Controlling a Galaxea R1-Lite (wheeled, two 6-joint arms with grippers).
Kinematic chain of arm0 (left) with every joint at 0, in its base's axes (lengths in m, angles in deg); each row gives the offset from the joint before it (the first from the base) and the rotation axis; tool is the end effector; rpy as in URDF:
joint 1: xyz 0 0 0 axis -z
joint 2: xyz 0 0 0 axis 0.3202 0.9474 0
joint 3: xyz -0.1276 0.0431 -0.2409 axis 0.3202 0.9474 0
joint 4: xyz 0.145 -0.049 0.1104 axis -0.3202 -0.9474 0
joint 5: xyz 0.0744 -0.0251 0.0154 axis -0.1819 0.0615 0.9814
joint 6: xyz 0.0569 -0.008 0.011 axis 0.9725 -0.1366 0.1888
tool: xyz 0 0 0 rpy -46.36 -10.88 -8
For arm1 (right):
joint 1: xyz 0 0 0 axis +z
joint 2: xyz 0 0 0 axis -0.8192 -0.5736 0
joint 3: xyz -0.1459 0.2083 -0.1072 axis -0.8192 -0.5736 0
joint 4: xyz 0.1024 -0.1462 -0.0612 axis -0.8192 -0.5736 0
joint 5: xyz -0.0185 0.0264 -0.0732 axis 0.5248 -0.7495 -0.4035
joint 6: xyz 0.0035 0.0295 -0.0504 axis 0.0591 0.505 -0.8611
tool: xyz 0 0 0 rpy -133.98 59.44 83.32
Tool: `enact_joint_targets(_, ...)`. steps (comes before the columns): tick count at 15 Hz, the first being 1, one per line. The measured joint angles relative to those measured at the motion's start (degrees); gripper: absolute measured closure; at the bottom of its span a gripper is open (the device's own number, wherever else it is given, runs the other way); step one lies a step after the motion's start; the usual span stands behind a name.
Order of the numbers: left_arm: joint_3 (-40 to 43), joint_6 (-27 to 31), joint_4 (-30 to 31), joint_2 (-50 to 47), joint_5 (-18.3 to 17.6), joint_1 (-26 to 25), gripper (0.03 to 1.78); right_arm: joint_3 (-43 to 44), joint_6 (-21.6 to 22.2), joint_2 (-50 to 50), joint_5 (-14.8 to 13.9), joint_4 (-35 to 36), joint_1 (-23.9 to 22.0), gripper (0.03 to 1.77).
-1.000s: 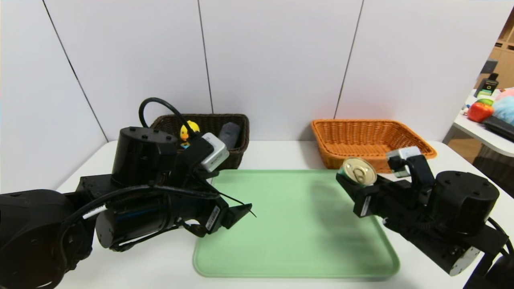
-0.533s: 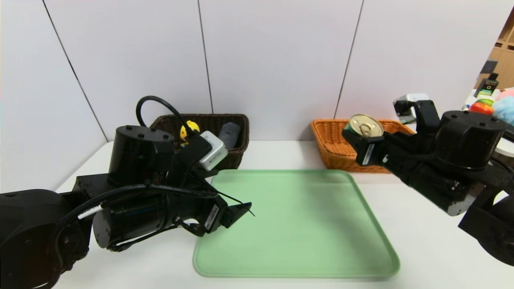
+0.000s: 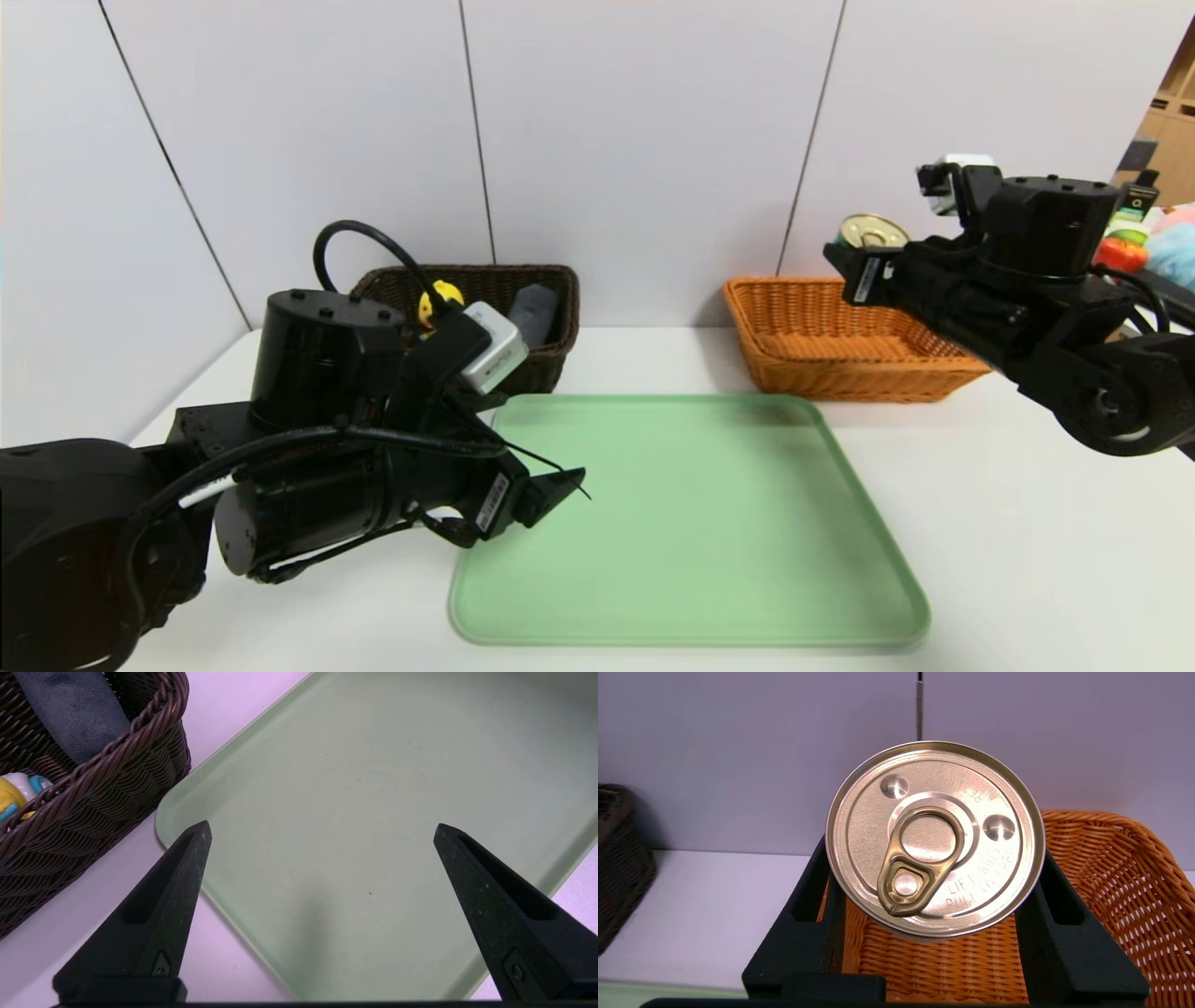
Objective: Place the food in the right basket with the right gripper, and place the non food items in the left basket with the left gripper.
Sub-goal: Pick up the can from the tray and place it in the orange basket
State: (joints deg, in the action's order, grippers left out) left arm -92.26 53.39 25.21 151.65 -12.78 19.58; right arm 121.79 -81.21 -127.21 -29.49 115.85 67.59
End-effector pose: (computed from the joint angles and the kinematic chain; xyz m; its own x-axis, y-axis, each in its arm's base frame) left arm 0.2376 -0.1903 0.1461 0.6968 -0.6004 -0.3923 0.6881 0.7140 0.1294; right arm 0.3708 0.0727 0.1816 0.9971 0.0495 -0.0580 -0.0479 0.9984 0.0299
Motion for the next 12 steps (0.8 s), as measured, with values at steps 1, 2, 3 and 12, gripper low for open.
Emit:
enact_joint_targets(1,-0.1,0.0,0.0,0.0,0.0,0.0,0.12,1.5,0.0,-1.7,0.0,-1.0,-1.0,0.82)
enact_joint_targets(2,-0.1,0.0,0.0,0.0,0.0,0.0,0.12,3.0,0.0,-3.4,0.0,-2.3,-2.0,0.82)
enact_joint_targets(3,-0.1,0.0,0.0,0.0,0.0,0.0,0.12,4.2,0.1,-4.9,0.0,-3.2,-2.8,0.82)
enact_joint_targets(12,0.0,-0.3,0.0,0.3,0.0,-0.1,0.12,16.4,0.2,-14.7,0.2,-15.3,-6.6,0.82)
